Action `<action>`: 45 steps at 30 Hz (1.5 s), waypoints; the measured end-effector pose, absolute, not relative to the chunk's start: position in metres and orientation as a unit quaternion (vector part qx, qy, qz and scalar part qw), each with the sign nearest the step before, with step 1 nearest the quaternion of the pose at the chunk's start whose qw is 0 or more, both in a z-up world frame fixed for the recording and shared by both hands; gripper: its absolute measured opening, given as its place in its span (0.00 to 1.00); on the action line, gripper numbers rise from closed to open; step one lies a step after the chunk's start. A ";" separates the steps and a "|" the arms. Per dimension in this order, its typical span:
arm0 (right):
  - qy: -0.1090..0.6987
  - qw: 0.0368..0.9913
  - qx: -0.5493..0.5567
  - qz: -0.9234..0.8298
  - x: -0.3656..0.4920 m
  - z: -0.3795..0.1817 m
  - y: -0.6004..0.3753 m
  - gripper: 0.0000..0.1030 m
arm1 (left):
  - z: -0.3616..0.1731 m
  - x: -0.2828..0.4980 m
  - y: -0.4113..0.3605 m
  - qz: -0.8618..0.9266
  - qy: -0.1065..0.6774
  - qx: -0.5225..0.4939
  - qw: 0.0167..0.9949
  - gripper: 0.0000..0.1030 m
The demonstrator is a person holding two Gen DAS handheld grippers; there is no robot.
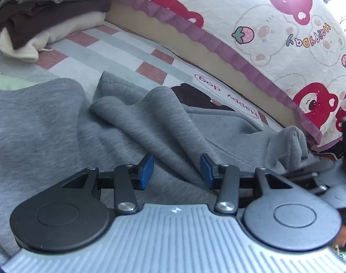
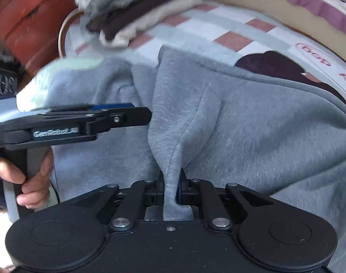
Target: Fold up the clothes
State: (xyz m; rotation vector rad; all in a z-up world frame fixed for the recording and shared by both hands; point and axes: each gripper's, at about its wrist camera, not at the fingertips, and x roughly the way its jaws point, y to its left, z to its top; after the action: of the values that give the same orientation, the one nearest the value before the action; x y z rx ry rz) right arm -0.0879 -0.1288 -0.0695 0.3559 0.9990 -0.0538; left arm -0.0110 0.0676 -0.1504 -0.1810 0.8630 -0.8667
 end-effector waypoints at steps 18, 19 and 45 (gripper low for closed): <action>0.314 0.888 0.335 0.004 -0.128 -0.071 -0.176 0.11 | -0.142 0.023 0.047 -0.446 0.524 -0.187 0.701 0.61; 0.317 0.889 0.329 0.009 -0.127 -0.070 -0.176 0.11 | -0.143 0.027 0.044 -0.448 0.537 -0.202 0.686 0.62; 0.307 0.885 0.338 0.090 -0.097 -0.050 -0.228 0.17 | -0.067 0.073 -0.083 -0.495 0.407 0.021 0.768 0.08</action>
State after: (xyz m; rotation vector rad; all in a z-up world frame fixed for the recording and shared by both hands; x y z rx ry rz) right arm -0.0968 -0.2283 -0.0495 0.7037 0.6384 0.1879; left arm 0.0734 -0.0826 -0.0669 0.0465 0.8831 -1.0744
